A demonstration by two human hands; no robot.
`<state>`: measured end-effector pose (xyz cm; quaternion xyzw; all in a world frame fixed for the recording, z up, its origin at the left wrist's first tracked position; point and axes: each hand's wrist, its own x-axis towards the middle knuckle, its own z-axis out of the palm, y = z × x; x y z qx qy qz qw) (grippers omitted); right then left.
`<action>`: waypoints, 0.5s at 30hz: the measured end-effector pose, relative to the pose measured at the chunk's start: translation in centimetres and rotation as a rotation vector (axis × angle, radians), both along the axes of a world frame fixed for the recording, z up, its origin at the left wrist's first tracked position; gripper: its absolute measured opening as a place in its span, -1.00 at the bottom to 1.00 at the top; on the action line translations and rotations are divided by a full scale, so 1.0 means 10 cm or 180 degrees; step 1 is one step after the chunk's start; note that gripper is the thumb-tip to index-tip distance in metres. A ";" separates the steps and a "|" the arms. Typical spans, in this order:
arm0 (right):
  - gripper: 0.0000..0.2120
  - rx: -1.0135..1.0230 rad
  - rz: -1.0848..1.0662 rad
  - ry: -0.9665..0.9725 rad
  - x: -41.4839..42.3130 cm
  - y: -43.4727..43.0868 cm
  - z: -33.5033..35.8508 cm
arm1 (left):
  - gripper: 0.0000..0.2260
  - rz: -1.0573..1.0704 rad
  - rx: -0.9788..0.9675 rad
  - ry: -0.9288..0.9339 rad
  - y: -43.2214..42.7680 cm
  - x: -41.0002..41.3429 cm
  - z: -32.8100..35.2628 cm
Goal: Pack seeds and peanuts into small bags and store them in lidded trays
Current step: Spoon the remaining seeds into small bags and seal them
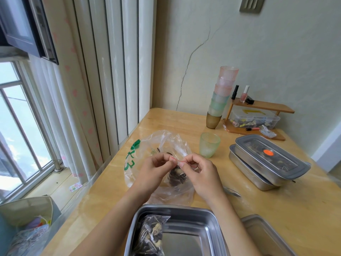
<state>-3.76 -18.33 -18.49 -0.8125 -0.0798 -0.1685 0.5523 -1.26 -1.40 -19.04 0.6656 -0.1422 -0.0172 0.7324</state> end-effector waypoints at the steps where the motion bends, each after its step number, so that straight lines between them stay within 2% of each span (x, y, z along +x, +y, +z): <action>1: -0.84 -0.0013 -0.0005 -0.0011 -0.01 0.00 0.01 | -0.88 -0.0011 -0.0006 -0.0002 0.00 0.00 0.00; 8: -0.89 0.0117 0.0005 0.0005 -0.01 0.01 0.02 | -0.91 -0.0178 0.0036 -0.0069 0.02 -0.03 0.03; 15: -0.82 -0.0005 0.0078 0.0051 -0.04 0.02 0.03 | -0.93 -0.0191 0.0061 -0.0192 0.03 -0.03 0.04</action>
